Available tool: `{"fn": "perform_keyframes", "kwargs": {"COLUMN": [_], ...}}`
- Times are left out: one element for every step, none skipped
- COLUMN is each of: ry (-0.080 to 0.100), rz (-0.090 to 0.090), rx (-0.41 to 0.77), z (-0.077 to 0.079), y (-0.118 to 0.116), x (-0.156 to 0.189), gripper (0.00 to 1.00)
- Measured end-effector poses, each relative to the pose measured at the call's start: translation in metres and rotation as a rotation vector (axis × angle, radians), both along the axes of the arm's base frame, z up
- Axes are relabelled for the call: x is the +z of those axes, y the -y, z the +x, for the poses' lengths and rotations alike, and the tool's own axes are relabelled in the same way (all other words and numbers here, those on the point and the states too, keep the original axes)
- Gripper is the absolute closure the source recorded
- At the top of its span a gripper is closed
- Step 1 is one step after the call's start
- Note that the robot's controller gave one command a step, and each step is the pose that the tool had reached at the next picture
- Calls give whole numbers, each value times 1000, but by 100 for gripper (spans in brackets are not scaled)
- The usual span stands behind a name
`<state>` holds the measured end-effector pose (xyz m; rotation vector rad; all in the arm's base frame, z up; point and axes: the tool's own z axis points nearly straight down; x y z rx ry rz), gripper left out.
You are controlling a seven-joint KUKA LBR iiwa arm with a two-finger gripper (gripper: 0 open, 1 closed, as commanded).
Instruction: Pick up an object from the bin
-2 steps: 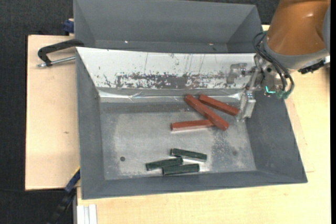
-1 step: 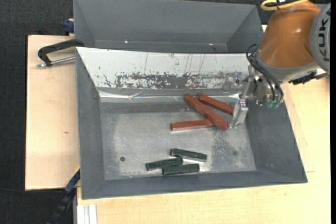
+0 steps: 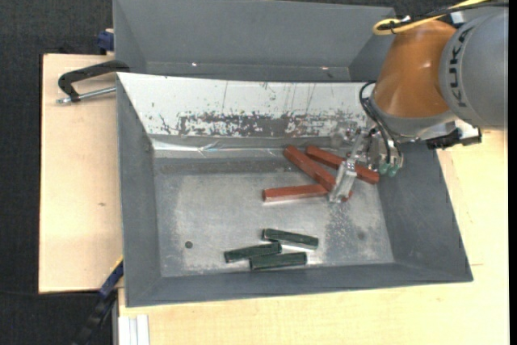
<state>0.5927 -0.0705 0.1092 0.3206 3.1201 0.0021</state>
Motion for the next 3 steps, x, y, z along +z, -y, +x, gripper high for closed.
{"fn": "perform_keyframes", "kwargs": {"ry": [-5,-5,0], "rz": [0,0,-1], "rx": [121,121,140], "z": [-11,-11,-12], "y": [-21,-21,-18], "x": [-31,-31,98], "gripper": [100,100,100]}}
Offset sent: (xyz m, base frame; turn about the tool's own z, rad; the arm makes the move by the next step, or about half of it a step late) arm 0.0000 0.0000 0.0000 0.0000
